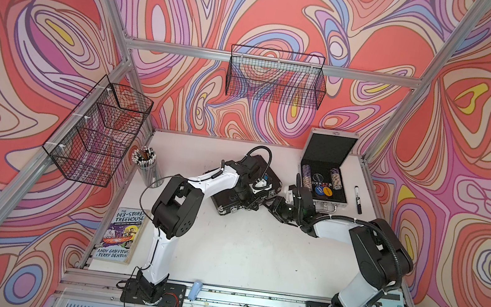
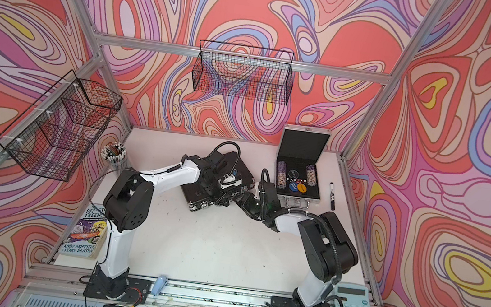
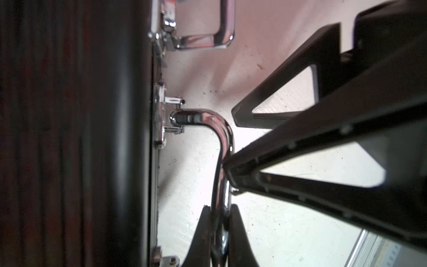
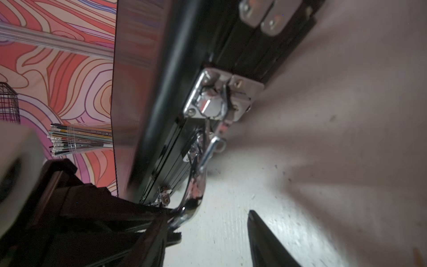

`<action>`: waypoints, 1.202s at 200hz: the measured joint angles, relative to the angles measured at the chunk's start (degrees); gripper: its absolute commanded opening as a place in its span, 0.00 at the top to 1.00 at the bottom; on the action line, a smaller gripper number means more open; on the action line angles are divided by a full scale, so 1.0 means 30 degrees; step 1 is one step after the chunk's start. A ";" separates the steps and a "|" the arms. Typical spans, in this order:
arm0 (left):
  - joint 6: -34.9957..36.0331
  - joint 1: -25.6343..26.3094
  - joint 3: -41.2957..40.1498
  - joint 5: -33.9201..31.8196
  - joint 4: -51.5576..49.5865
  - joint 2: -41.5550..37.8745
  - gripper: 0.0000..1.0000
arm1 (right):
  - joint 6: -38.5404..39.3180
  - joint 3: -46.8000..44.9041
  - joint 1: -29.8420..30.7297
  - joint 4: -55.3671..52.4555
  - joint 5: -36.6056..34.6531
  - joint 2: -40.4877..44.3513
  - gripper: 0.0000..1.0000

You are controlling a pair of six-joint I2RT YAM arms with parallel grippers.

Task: Open the poker set cases
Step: Adjust the poker set case at the center of the board.

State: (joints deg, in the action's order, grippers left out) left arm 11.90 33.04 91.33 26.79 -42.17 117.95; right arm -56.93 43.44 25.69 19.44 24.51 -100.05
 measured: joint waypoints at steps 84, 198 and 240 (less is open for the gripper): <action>0.0000 0.0117 -0.0729 -0.0015 0.0306 -0.0240 1.00 | -0.2521 0.0991 0.0102 0.2856 0.0350 -0.2557 0.77; -0.1668 0.0401 -0.3789 -0.2878 0.2069 -0.6841 0.39 | -0.5428 0.1202 0.0182 0.2769 -0.0189 -0.2594 1.00; -0.0969 0.0401 -0.6018 -0.6994 0.2113 -0.9296 0.26 | -0.6135 0.1734 0.0313 0.1574 -0.0889 -0.1945 1.00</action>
State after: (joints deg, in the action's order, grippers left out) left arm 8.99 34.24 73.28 5.80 -35.83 90.06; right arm -75.33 48.64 26.63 24.16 21.85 -105.89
